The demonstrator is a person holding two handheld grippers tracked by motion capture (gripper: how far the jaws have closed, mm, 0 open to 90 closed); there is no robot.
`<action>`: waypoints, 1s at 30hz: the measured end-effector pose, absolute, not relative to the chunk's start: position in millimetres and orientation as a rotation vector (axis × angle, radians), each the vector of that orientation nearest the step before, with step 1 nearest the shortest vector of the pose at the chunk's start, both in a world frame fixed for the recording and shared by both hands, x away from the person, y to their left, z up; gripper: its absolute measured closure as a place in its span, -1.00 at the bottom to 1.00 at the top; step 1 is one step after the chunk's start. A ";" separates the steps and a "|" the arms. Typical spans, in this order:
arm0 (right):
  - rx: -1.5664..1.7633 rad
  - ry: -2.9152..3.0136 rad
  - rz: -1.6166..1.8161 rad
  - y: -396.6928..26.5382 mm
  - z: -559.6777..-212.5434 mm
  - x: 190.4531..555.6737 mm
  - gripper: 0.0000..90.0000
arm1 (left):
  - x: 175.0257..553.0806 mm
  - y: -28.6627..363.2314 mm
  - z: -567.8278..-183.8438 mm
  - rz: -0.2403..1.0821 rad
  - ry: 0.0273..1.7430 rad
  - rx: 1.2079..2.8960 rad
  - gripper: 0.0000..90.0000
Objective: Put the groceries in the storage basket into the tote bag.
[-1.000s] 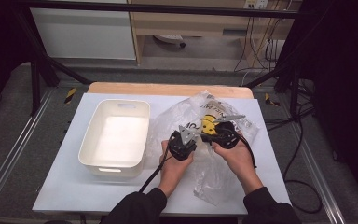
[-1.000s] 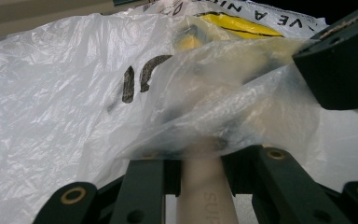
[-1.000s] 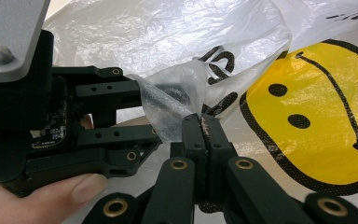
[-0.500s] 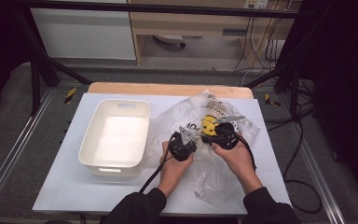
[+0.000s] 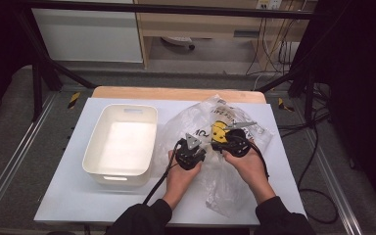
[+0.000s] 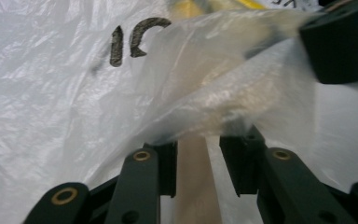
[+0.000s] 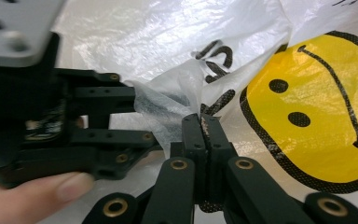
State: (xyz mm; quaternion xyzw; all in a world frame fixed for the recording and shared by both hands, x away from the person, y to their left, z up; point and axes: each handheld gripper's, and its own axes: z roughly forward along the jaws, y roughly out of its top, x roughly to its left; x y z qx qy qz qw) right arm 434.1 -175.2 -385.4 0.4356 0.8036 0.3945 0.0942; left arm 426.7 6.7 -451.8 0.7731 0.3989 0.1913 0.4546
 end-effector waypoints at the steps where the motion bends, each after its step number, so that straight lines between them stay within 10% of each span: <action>1: 1.293 2.382 1.169 -175.2 -385.5 434.2 1.00 | 424.3 8.3 -450.2 0.476 0.985 1.915 0.44; 30: 1.280 2.400 1.123 -170.4 -417.1 416.1 1.00 | 354.2 83.3 -388.5 0.530 0.864 1.832 -0.24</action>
